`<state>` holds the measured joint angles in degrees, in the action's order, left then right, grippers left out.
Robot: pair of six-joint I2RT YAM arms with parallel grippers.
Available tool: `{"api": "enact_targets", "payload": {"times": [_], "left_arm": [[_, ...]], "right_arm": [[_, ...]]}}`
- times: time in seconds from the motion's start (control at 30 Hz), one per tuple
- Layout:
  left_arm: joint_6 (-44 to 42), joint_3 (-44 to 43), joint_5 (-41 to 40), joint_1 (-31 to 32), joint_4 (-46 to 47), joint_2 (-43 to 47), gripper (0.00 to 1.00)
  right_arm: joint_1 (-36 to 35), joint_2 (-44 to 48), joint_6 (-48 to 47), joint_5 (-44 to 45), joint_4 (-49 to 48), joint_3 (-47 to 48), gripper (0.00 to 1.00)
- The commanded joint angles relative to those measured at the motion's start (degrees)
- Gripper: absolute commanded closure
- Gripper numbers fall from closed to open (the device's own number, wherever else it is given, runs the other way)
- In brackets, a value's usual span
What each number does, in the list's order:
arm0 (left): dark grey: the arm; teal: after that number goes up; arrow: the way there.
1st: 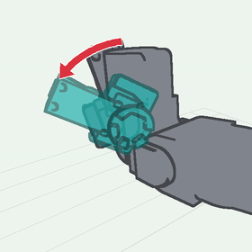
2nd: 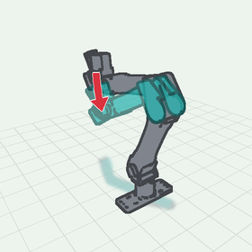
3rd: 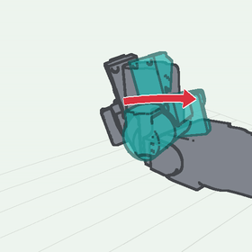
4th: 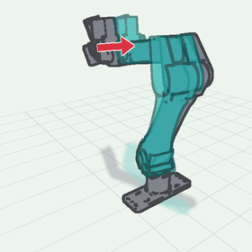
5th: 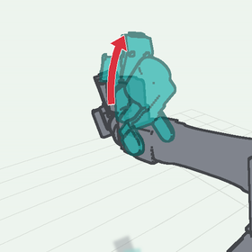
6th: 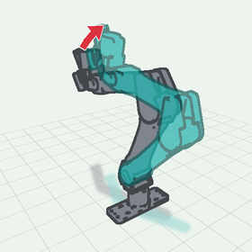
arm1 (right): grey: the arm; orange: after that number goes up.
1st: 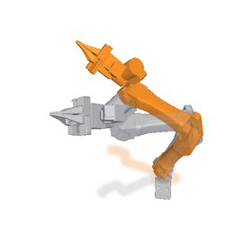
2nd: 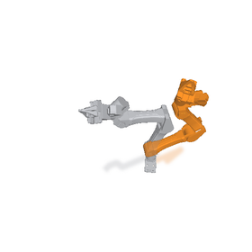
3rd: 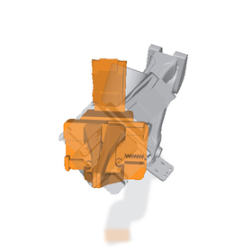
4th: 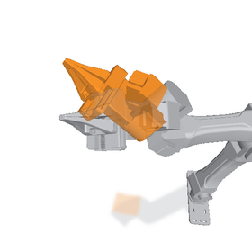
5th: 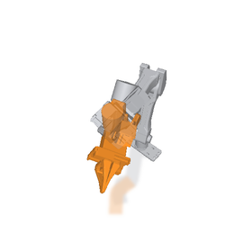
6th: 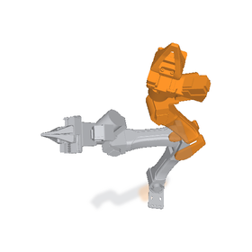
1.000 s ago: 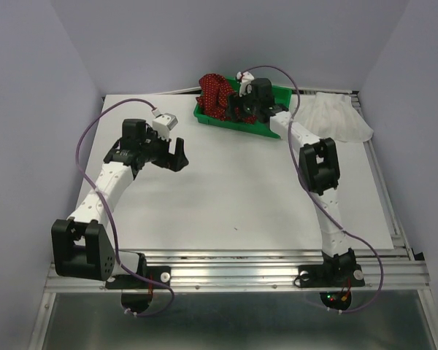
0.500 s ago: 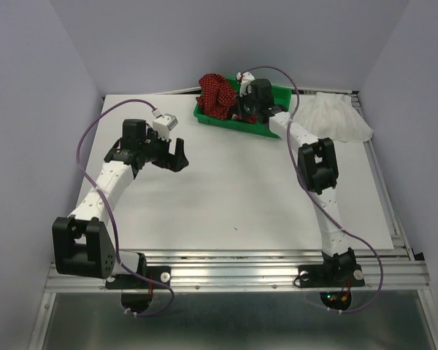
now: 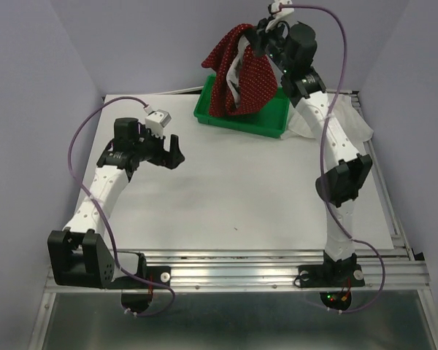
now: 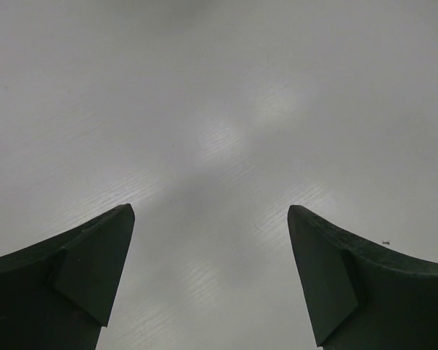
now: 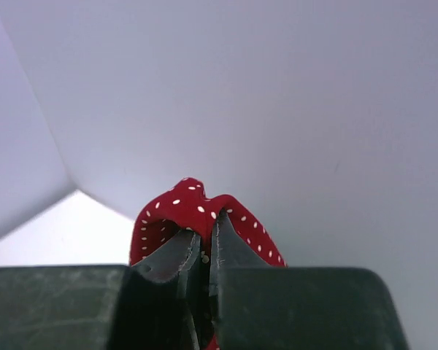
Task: Fold and stack the skirts
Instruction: Move the skirt to the center of the board
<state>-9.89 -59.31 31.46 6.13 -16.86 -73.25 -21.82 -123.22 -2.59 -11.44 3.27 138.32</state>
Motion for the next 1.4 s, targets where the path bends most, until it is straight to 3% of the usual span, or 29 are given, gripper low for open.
{"api": "enact_targets", "payload": {"times": [0.0, 0.2, 0.33, 0.47, 0.63, 0.77, 0.83, 0.97, 1.13, 1.37], "left_arm": [[0.8, -4.1, 2.5, -2.5, 3.1, 4.7, 0.01], [2.6, -4.6, 6.0, -4.0, 6.6, 8.8, 0.02], [3.0, -2.7, 15.1, -4.0, 9.1, 14.1, 0.06], [2.0, -0.5, 18.0, -4.0, 8.3, 17.8, 0.12], [-5.0, -0.1, 20.7, -3.9, -1.1, 18.8, 0.16], [-11.2, 2.1, 15.6, -2.1, -5.0, 18.7, 0.16], [-13.8, 3.8, 11.9, -1.3, -5.5, 18.0, 0.16], [-15.2, 5.9, 8.9, -0.1, -4.4, 15.3, 0.16], [-10.5, 9.4, 9.9, -0.1, 3.7, 15.2, 0.16], [-3.4, 7.2, 13.1, -0.1, 12.0, 5.3, 0.2]], "right_arm": [[-0.4, 7.8, 2.0, -3.3, -7.7, 2.7, 0.99], [-1.5, 13.4, 5.0, -4.6, -7.7, 3.4, 0.99], [-2.0, 18.3, 9.6, -3.5, -7.2, 0.3, 0.99], [-4.4, 23.7, 12.9, -0.3, -5.7, -13.6, 0.99], [-6.6, 29.3, 19.2, 5.1, -4.8, -31.4, 0.99], [-7.7, 30.3, 23.9, 4.1, 1.8, -42.2, 0.99], [-8.2, 30.1, 22.6, 3.0, 2.7, -47.2, 0.99], [-8.2, 26.7, 9.8, -4.3, 4.5, -56.6, 0.99], [-8.8, 22.9, 5.1, -17.5, -0.6, -57.9, 0.99], [-11.7, 11.4, 0.2, -23.3, -0.3, -43.3, 0.99]]}}
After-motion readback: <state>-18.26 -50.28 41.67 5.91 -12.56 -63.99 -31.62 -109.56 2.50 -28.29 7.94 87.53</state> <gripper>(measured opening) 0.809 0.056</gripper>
